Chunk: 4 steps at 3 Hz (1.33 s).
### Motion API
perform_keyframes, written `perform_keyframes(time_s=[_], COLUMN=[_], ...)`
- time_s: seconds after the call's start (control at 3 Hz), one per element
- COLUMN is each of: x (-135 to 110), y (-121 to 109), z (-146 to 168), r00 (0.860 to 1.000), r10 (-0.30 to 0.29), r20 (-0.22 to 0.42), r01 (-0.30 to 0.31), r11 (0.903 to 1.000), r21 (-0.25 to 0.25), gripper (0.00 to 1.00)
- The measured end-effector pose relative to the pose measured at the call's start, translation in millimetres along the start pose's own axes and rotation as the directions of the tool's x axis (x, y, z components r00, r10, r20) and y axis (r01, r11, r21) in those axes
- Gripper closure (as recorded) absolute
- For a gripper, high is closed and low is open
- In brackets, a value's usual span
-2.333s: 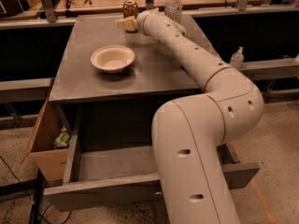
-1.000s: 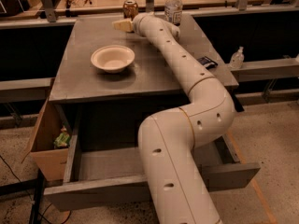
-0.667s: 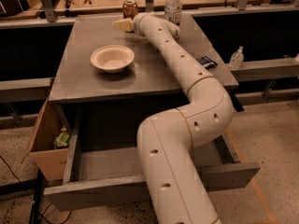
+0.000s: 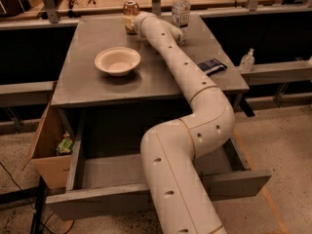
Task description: Place orange can into top drawer
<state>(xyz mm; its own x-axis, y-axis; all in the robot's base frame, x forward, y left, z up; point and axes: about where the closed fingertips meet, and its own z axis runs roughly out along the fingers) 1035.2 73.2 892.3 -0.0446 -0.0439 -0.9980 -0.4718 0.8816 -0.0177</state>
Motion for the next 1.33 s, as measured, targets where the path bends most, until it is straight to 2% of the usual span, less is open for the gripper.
perform_keyframes(time_s=[0.67, 1.0, 1.33], x=[-1.9, -31.8, -51.8], y=[15.9, 14.7, 12.6], z=[4.1, -18.2, -55.7], r00=[1.0, 0.999, 0.999], r10=[0.0, 0.011, -0.001], r20=[0.018, 0.044, 0.032], r01=[0.001, -0.006, 0.009], r11=[0.9991, 0.9938, 0.9743], r21=[-0.042, -0.111, -0.225], gripper=[0.95, 1.0, 1.0])
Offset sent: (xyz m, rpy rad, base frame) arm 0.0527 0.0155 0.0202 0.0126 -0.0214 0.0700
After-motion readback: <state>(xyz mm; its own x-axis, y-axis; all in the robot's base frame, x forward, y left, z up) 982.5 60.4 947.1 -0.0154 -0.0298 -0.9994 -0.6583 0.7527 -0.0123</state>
